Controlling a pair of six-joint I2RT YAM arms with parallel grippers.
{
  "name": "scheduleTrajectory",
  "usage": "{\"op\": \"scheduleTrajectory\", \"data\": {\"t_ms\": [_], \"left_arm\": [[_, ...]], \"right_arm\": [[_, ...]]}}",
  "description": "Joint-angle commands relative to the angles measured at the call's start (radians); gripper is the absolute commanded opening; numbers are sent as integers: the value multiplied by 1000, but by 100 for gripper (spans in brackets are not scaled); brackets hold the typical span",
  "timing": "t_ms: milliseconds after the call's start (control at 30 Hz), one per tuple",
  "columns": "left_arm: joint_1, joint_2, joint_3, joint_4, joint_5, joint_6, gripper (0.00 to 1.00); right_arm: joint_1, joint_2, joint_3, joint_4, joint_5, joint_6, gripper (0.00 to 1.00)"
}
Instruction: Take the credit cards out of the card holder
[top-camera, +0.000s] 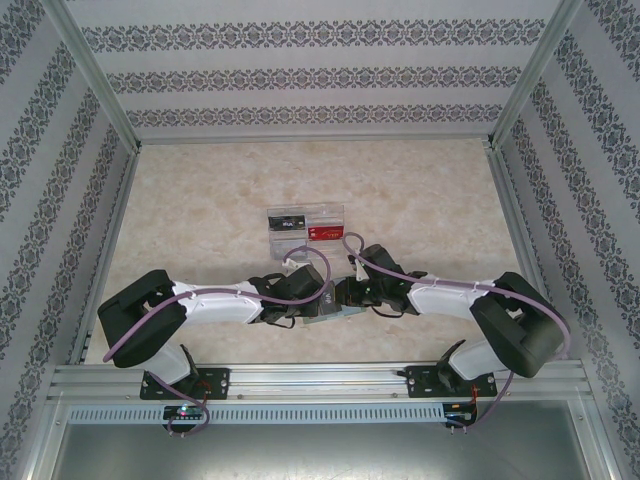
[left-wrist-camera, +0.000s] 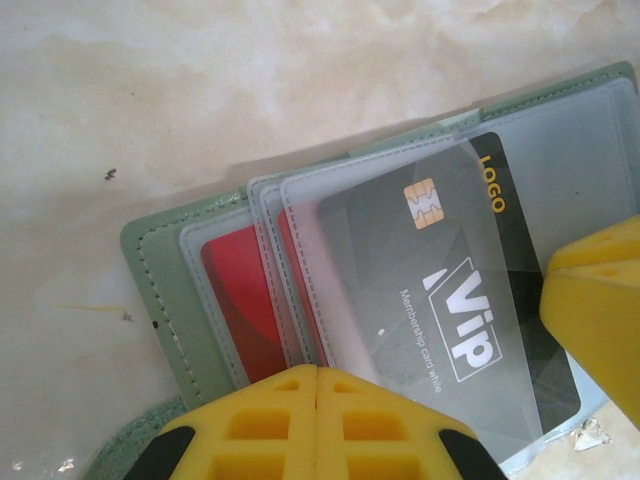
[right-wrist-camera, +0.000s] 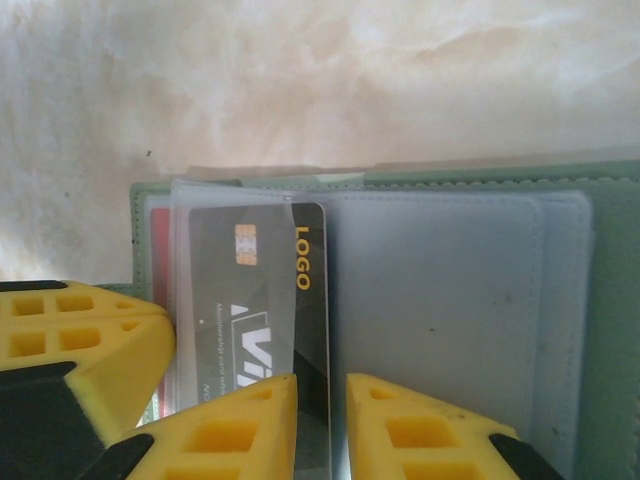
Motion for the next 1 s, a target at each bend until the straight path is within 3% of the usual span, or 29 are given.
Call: {"op": "scheduleTrajectory", "data": {"t_ms": [0, 167, 300, 400, 500, 967], "left_arm": [[11, 40, -10, -80, 5, 8, 5], [11, 40, -12, -78, 6, 8, 5], [11, 40, -14, -78, 5, 9, 5], [11, 40, -15, -79, 1, 6, 4], [11, 42, -16, -84, -2, 4, 0], [12, 39, -19, -100, -12, 3, 0]], "right_arm": [[-9, 29, 8, 31, -22, -12, 22], [-11, 46, 1, 56, -37, -1, 19], [-15, 38, -3, 48, -30, 2, 5], [-21, 28, -13, 38, -23, 5, 1], [-35, 24, -30, 36, -17, 7, 1], [-85, -42, -75, 11, -17, -1, 0]]}}
